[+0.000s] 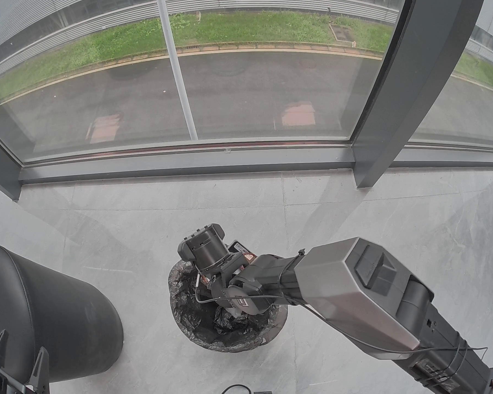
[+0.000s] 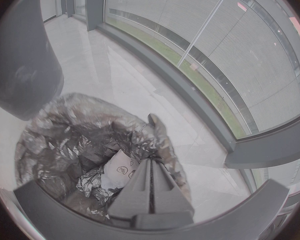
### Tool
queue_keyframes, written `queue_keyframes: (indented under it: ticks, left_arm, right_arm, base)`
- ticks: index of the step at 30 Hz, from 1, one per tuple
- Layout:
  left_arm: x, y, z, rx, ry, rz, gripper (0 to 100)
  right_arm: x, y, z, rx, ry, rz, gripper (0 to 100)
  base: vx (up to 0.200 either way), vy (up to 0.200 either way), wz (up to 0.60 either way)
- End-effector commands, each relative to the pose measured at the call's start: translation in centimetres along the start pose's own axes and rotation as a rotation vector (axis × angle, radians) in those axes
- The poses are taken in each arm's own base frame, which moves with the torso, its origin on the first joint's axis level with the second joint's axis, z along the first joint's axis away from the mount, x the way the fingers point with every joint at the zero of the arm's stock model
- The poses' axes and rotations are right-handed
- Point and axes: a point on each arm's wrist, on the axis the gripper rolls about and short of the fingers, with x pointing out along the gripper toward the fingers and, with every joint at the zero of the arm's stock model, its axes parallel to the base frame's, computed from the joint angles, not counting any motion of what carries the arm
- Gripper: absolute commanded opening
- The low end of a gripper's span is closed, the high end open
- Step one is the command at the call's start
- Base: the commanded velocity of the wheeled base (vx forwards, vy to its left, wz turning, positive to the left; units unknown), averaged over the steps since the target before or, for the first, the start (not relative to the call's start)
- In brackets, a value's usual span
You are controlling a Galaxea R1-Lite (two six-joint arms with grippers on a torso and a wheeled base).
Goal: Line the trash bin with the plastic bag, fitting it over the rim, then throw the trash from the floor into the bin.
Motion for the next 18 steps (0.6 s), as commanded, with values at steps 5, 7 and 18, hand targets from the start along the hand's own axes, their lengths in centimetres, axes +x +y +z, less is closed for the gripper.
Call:
queue_keyframes:
  ticks: [5,7,18]
  left_arm:
    - [0.0,0.0,-0.5,0.023,0.002,-0.006,100]
    - [0.0,0.0,-0.5,0.023,0.002,-0.006,100]
    - [0.0,0.0,-0.5,0.023,0.002,-0.006,100]
  right_arm:
    - [-5.6,-4.8,4.6,0.069,-0.100,-0.048,0]
    - [-6.8,-5.5,5.2,0.070,-0.101,-0.062,0]
    - [-14.7,-8.0,8.4,0.093,-0.188,-0.085,0]
  base:
    - [0.000,0.000,0.00]
    - [0.000,0.000,0.00]
    - [0.000,0.000,0.00]
